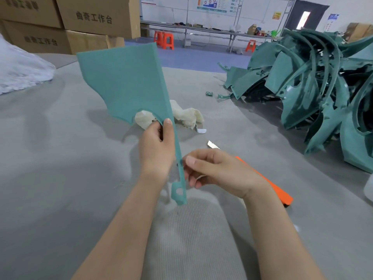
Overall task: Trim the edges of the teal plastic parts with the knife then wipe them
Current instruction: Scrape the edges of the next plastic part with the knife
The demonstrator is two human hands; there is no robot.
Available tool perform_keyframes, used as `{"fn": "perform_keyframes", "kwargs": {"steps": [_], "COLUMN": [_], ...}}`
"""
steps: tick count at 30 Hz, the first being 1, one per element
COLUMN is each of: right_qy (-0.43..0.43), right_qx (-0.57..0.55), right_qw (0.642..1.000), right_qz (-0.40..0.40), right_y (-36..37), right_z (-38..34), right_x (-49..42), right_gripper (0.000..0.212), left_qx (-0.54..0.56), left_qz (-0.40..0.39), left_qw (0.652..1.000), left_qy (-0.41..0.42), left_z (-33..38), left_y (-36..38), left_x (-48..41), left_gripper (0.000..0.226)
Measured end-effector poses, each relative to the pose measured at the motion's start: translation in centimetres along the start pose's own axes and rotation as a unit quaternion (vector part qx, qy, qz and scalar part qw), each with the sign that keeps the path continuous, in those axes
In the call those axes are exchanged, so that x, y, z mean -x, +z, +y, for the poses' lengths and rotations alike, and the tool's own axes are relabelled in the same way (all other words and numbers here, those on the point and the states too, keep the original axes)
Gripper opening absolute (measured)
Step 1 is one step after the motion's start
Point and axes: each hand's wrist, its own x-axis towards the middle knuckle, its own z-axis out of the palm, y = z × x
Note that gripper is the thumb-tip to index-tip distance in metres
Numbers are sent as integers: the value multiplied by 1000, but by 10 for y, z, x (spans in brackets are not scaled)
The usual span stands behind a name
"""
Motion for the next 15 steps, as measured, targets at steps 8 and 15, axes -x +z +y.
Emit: {"fn": "perform_keyframes", "kwargs": {"steps": [8, 15], "right_qy": [-83, -25], "right_qx": [90, 158], "right_qw": [983, 958], "right_qz": [140, 239], "right_y": [-1, 1], "right_z": [3, 14], "right_x": [-9, -16], "right_gripper": [28, 29], "left_qx": [3, -3], "left_qz": [-20, -32], "left_qw": [1000, 999], "left_qy": [9, 6], "left_z": [-3, -2], "left_y": [2, 2], "left_x": [0, 1], "left_gripper": [42, 43]}}
